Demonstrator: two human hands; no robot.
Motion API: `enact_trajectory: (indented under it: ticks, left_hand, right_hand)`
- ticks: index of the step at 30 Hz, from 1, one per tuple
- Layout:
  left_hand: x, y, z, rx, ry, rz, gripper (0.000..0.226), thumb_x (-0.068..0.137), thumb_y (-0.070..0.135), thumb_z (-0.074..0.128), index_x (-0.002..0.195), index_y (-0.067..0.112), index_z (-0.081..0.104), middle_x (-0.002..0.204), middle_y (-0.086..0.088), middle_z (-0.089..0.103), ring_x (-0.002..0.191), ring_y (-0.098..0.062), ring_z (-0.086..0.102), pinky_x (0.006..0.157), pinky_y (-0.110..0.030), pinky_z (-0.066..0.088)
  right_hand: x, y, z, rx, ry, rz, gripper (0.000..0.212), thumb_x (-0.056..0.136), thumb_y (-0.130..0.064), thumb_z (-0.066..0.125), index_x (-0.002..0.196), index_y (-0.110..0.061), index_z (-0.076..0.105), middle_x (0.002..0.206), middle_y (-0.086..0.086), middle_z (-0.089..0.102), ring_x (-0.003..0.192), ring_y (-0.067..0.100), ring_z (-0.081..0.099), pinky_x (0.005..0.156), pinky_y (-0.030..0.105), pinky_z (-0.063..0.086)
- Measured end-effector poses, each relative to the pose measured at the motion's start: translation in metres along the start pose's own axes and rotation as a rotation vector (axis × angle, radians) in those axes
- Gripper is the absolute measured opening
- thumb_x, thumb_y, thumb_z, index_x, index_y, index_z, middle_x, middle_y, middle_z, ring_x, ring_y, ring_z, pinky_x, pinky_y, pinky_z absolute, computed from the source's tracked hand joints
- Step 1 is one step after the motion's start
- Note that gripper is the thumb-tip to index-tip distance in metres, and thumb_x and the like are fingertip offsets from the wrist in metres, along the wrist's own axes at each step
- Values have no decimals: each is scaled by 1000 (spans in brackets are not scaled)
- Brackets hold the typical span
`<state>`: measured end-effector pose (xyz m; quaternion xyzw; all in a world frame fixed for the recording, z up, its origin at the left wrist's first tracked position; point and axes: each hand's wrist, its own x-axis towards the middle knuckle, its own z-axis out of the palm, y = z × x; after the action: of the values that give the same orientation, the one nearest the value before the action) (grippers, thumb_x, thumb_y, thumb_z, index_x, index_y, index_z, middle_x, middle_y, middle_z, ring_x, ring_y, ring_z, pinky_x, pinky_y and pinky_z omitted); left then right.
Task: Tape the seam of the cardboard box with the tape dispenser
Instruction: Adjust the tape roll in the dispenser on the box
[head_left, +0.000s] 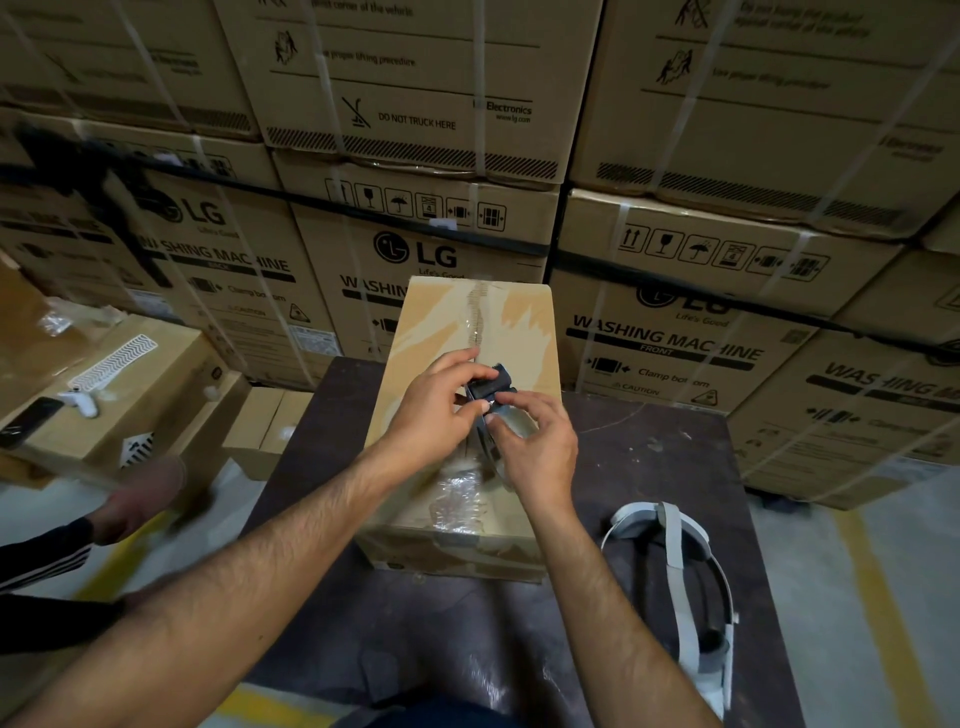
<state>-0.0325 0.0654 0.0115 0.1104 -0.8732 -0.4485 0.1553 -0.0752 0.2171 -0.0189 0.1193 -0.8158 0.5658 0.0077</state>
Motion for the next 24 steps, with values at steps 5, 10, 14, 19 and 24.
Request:
enact_trajectory:
  ticks: [5,10,14,19,24]
  left_hand:
    - [-1,-2,2,-19,34,4,41,88,10,80,125,28,73,147,7,56,126,-8,59,91,-13,51]
    - [-4,-2,2,-53,45,13,41,87,9,82,126,20,74,143,5,59,119,-8,63,93,-16,55]
    - [-4,-2,5,-94,65,4,42,85,6,83,124,19,74,141,5,60,110,-3,65,89,-15,56]
    - [-4,-3,8,-107,76,-5,42,84,5,83,123,19,74,138,5,60,106,-2,65,91,-19,57]
    - [-6,-4,9,-98,50,15,49,81,5,86,126,18,71,136,2,61,113,-10,65,97,-25,57]
  right_hand:
    - [11,-7,-8,-46,-67,61,16,83,-33,88,92,-41,78,108,-19,68,111,7,65,101,39,54]
    - [21,-11,-13,-149,-92,47,7,85,-38,86,88,-40,80,117,-17,66,125,16,60,109,45,48]
    - [22,-18,-14,-299,-103,16,2,91,-38,79,93,-36,79,136,-10,63,138,17,48,110,41,34]
    - [10,-13,-2,-436,-50,-103,11,99,-33,66,103,-27,75,151,-5,53,154,20,28,121,51,23]
    - [-2,-4,7,-466,-4,-174,17,102,-26,55,108,-19,69,163,7,43,161,28,16,124,58,19]
